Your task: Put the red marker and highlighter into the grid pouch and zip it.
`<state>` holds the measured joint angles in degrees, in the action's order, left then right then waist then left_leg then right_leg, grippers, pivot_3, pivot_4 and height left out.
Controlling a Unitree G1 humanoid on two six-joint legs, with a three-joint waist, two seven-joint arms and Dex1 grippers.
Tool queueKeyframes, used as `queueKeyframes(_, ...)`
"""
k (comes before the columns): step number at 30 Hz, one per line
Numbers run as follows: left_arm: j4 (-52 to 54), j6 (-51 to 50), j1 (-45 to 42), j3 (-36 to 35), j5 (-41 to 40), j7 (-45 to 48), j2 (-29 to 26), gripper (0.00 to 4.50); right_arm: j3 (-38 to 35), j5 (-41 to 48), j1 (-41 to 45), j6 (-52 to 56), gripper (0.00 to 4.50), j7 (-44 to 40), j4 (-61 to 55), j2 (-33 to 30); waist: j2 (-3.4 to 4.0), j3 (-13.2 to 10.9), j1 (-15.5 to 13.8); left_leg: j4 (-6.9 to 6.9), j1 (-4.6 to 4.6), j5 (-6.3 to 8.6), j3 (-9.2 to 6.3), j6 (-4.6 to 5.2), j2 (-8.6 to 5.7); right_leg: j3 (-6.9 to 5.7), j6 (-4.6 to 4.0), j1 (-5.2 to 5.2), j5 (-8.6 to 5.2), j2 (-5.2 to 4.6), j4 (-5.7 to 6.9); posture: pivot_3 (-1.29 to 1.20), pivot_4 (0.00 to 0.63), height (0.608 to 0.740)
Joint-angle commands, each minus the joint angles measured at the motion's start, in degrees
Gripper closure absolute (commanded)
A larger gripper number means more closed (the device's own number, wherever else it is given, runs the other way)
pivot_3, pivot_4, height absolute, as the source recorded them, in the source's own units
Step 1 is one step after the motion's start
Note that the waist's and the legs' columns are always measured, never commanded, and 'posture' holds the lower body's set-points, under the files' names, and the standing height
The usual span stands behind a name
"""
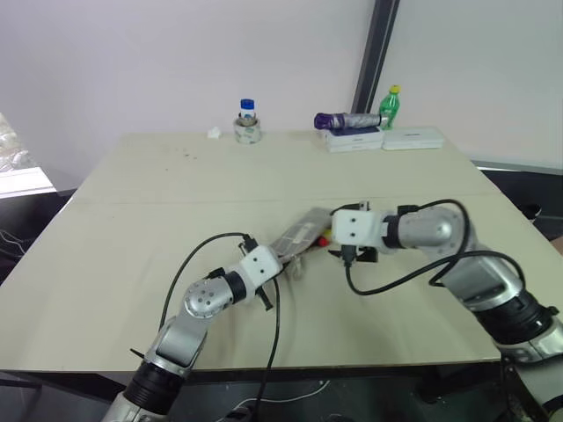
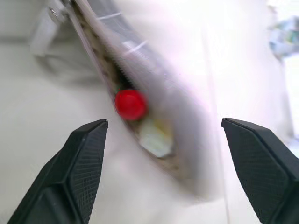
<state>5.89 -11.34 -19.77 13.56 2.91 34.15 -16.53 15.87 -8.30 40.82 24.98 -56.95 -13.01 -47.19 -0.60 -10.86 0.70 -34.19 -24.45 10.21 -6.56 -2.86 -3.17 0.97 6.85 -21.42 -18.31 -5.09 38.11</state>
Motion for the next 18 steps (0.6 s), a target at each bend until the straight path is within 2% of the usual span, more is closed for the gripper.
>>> queueKeyframes(1,3.13,-3.7,-0.6,-3.75,-4.89,-1.54,2.31,4.5,-6.3,4.32,-1.44,3.8,0.31,-0.82,-3.64,-0.87,0.0,0.0,-0.01,0.0,0.0,0.0,0.0,0.0,0.0,-0.01,0.0,0.0,0.0,0.0,0.0,0.0,0.15,0.74)
queueKeyframes(9,4.08,-7.77,-2.64,-6.95,-10.93,-2.12,4.75,4.5,-11.8,13.2,-4.36,13.26,0.31,0.86,-8.18,3.15,0.0,0.0,0.1,-0.03,0.0,0.0,0.02,0.0,-0.01,0.01,0.0,-0.01,0.0,0.01,0.03,0.0,0.15,0.74)
queueKeyframes(12,4.31,-10.07,-4.01,-8.79,-13.94,-3.32,6.34,4.5,-12.62,16.77,-5.29,17.85,1.13,2.27,-10.45,5.57,0.0,0.0,0.02,-0.03,0.0,0.0,0.01,0.0,0.0,0.0,0.0,0.0,0.0,0.01,0.02,0.0,0.15,0.74)
queueKeyframes(15,4.52,-12.85,-5.9,-10.56,-17.22,-4.47,8.07,4.5,-11.48,16.82,-5.48,20.1,2.68,6.18,-11.22,8.11,0.0,0.0,-0.07,-0.07,-0.01,0.0,-0.02,0.0,0.0,0.0,0.0,0.02,0.01,0.0,0.03,0.0,0.15,0.74)
queueKeyframes(18,4.23,-16.11,-8.06,-11.36,-19.77,-5.27,9.15,4.5,-11.35,18.96,-5.65,22.14,2.68,8.24,-11.93,11.07,-0.01,0.0,-0.02,-0.09,-0.01,0.0,-0.01,0.0,-0.02,0.0,0.03,0.03,0.02,0.01,0.03,0.0,0.15,0.74)
